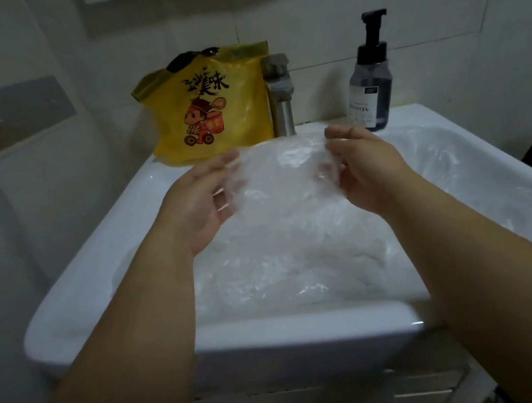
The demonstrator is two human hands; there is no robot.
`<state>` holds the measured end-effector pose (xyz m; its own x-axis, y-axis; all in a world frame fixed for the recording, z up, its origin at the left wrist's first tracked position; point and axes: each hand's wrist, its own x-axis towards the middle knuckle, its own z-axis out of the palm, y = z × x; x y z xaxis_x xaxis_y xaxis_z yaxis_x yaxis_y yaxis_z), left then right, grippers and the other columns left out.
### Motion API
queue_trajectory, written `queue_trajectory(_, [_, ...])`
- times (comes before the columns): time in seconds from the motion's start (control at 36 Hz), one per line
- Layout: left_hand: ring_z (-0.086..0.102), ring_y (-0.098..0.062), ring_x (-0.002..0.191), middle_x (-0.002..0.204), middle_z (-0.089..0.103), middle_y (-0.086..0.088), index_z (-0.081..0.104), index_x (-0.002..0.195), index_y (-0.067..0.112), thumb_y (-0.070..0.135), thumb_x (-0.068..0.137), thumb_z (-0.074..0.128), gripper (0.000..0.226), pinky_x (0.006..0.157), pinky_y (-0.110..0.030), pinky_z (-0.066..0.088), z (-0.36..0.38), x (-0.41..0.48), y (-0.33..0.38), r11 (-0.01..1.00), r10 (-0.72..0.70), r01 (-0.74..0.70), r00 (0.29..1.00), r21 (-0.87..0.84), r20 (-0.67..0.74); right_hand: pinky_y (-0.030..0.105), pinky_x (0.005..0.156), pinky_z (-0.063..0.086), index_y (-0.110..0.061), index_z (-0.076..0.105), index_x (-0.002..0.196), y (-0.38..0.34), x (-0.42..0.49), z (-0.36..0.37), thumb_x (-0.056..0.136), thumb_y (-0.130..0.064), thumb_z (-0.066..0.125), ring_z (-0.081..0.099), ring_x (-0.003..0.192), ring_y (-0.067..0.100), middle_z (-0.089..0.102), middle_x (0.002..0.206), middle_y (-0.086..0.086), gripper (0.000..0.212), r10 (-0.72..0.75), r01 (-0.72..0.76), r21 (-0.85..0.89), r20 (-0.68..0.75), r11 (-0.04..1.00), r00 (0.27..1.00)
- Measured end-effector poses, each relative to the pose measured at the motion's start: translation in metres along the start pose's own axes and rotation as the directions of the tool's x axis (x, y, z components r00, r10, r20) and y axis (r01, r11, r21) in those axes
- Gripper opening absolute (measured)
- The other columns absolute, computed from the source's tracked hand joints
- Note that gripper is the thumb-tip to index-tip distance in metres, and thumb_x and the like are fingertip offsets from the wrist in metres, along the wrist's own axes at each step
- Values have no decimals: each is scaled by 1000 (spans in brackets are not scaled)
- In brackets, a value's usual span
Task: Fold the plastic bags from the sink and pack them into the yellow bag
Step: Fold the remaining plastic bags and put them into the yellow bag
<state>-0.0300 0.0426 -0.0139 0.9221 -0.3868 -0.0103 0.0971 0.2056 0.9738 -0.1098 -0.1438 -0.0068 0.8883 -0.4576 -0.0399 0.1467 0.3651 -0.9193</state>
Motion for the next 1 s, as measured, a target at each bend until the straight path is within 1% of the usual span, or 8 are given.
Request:
queue_trajectory(0.11, [66,-10,88,94,71,4,70,101,20,13,92,62,14,82,-31,50,-1,-1,-4,993,-33,28,999,111,41,35,79,56,-12,65,103,1,4,1,92,-2,56,63,76,19,62,101,8,18,41,-42,11,106,999,994])
queue_trajectory(0.28, [61,-3,95,109,63,5,55,129,11,-11,81,66,54,75,-13,51,-5,-1,-8,955,89,-84,996,286,-5,29,89,49,-11,45,141,9,5,-3,78,17,61,55,109,22,46,139,9,70,-8,80,-471,151,878,988])
queue_trajectory(0.36, [60,-7,91,108,63,5,56,132,16,-7,76,73,62,70,-8,45,-8,1,-13,798,229,-171,973,578,-28,25,88,45,-14,44,142,11,7,-4,80,9,67,53,107,17,49,138,6,70,-78,148,-631,138,761,987])
queue_trajectory(0.47, [54,-2,74,83,57,14,66,109,23,6,79,76,36,64,-3,41,-10,2,-16,707,380,-236,922,666,-77,14,70,48,-15,53,135,12,9,-9,88,-6,65,60,90,14,56,120,-1,49,-201,229,-756,131,614,971])
queue_trajectory(0.61, [54,1,71,77,59,13,63,75,31,16,86,71,20,67,-12,43,-13,5,-13,721,413,-267,907,640,-87,17,63,44,-17,63,113,10,13,-12,93,-22,61,56,78,9,61,96,-2,21,-211,220,-684,99,696,973])
queue_trajectory(0.72, [64,-16,97,91,69,3,66,87,22,11,92,61,13,92,-29,50,-8,7,-7,947,223,-192,970,257,-98,35,92,49,-14,61,87,5,11,-5,93,-14,58,62,96,25,64,91,4,7,-111,123,-349,52,929,992])
queue_trajectory(0.83, [65,-9,80,88,67,0,60,94,14,7,99,50,13,72,-22,54,-1,7,-5,984,176,-173,983,41,-61,27,83,52,-21,55,84,3,5,2,98,-12,49,62,80,11,60,84,-5,19,-139,145,-135,52,980,989])
queue_trajectory(1.0, [55,-4,57,60,59,9,55,87,15,20,100,51,15,62,-21,53,-8,10,-10,923,287,-237,949,304,-131,36,69,59,-17,55,104,10,9,0,100,-26,47,62,80,17,57,87,-4,13,-381,341,-510,29,790,924])
